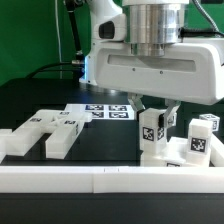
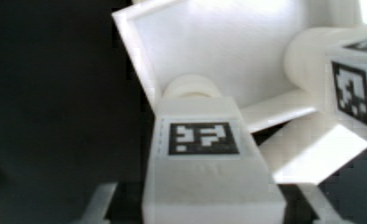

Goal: Assemble chair

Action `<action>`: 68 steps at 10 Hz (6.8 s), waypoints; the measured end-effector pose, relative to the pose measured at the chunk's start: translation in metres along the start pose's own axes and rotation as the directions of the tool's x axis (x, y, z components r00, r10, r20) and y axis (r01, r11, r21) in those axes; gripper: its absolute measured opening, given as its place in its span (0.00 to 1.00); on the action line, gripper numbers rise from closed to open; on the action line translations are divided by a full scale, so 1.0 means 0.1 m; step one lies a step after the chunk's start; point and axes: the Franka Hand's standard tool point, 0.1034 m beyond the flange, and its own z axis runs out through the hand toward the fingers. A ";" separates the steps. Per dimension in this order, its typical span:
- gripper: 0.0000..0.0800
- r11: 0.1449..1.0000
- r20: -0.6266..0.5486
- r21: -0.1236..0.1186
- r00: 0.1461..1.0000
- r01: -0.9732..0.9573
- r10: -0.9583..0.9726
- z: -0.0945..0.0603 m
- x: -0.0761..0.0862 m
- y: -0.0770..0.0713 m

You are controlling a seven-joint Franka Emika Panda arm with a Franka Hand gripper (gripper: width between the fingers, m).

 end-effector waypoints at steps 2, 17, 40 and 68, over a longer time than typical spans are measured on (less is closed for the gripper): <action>0.36 0.988 -0.006 0.006 0.988 -0.155 0.155 0.00 0.01 -0.01; 0.81 0.910 0.026 0.044 0.911 -0.413 0.412 -0.02 0.05 -0.05; 0.36 0.947 -0.024 0.045 0.948 0.319 -0.319 0.00 0.03 -0.07; 0.81 0.994 0.017 0.035 0.994 0.107 -0.108 0.06 -0.11 -0.13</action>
Offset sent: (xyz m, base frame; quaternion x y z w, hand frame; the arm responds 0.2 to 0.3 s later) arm 0.0030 0.0022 -0.0051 0.0150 -0.0032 0.2417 0.9702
